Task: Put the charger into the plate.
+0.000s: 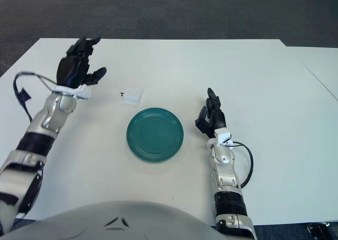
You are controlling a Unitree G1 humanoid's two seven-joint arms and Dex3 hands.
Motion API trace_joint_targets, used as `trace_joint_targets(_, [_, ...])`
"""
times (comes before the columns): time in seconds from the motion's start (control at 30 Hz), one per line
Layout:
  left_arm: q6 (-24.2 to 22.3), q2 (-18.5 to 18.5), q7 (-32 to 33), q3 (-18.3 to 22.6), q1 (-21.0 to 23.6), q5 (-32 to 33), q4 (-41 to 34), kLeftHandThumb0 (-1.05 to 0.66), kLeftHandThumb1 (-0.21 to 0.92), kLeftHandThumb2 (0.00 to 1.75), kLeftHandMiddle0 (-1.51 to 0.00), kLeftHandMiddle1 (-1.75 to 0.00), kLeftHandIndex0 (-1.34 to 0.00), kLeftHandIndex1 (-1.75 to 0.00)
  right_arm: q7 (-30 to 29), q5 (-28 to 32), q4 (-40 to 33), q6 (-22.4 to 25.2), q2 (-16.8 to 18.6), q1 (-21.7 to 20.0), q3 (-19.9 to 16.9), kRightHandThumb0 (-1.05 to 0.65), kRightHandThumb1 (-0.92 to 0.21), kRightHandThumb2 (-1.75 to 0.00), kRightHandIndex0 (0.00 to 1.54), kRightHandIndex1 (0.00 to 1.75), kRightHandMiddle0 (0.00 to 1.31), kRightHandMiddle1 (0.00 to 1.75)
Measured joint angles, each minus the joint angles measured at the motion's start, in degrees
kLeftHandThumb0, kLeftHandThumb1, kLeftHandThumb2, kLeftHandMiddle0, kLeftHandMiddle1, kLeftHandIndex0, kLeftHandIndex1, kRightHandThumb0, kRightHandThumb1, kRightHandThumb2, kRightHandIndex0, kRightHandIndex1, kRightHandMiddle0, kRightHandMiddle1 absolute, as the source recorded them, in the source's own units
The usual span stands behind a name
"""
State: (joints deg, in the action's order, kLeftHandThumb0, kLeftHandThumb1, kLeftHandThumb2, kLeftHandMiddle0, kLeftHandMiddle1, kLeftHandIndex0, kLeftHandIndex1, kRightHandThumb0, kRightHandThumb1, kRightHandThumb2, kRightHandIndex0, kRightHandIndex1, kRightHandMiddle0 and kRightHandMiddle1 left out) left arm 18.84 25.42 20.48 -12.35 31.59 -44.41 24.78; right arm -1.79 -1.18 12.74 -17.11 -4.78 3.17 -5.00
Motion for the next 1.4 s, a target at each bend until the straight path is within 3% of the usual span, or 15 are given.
trace_joint_targets(0.3, [2.5,-0.9,-7.6,-9.5,8.3,-3.6,10.7,-1.05,0.92,0.50,-0.13,0.00,0.00,-0.62,-0.9,0.0,0.6,0.0,0.7,0.0,0.2,-0.91,-0.92,-1.07,0.06,0.00,0.00,0.24])
trace_joint_targets(0.6, [6.5,-4.8,-4.7,-19.3,14.2,-8.2,29.7,-1.05,0.92,0.45,-0.07,0.00,0.00,-0.50,-1.2,-0.1,0.8,-0.2,0.8,0.1,0.5,-0.91,-0.92,-1.07,0.06,0.00,0.00,0.25])
trace_joint_targets(0.87, [9.9,-5.6,-1.6,-28.2,16.5,-14.9,38.9,-1.05,0.92,0.43,-0.05,0.00,0.00,-0.43,-1.2,0.0,0.6,-0.3,1.2,0.5,0.5,-0.90,-0.92,-1.06,0.06,0.00,0.00,0.25])
trace_joint_targets(1.4, [12.1,-6.5,0.8,-32.9,20.4,-15.6,44.1,-1.05,0.92,0.40,-0.05,0.00,0.00,-0.50,-0.9,0.2,1.2,-0.7,1.3,1.3,0.4,-0.90,-0.92,-1.06,0.05,0.00,0.00,0.23])
